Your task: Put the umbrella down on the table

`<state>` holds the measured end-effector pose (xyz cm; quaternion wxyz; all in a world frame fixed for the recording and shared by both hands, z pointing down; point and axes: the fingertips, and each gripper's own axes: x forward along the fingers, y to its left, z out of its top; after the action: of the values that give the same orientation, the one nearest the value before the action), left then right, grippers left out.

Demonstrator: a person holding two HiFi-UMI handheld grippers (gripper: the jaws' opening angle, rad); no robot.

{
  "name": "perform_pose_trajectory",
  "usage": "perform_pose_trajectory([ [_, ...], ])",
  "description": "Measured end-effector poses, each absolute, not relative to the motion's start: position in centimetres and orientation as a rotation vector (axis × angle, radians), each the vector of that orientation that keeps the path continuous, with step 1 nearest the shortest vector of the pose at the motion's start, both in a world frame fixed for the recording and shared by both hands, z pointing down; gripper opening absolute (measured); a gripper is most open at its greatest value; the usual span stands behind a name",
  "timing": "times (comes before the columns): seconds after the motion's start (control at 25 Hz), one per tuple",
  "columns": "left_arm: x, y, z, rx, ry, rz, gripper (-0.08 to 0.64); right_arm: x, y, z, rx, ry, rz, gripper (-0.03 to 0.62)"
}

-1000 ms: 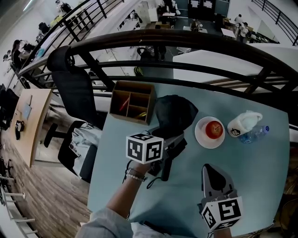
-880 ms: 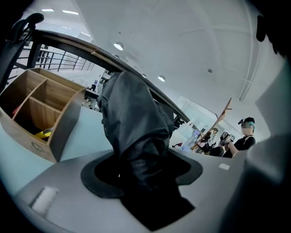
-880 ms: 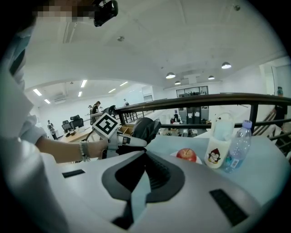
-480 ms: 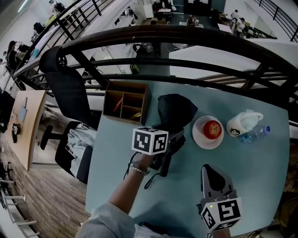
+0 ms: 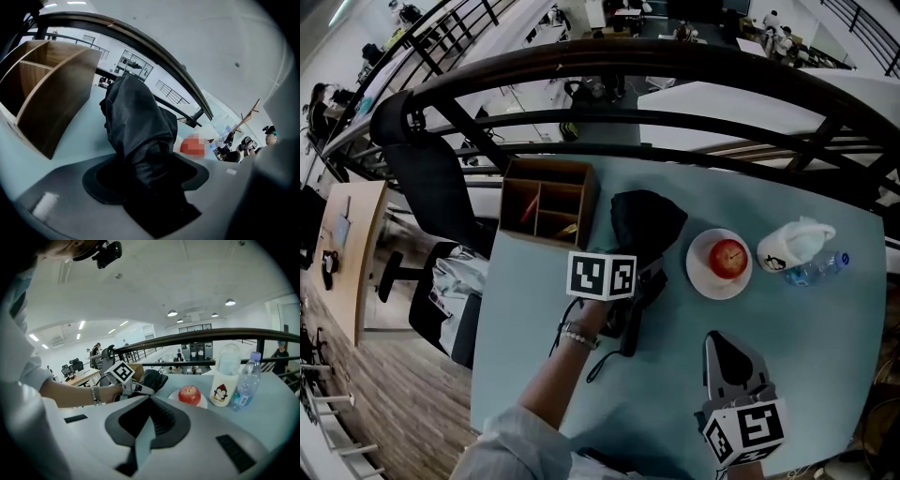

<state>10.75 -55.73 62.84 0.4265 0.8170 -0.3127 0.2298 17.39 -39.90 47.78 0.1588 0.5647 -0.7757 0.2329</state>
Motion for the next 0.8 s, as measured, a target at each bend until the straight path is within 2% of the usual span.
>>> perform_pose_trajectory([
  [0.8,10.5,-54.2,63.1,2.041,-0.772,0.68,0.293,16.9,-39.2,47.6,1.606,-2.229,0.651,-0.002],
])
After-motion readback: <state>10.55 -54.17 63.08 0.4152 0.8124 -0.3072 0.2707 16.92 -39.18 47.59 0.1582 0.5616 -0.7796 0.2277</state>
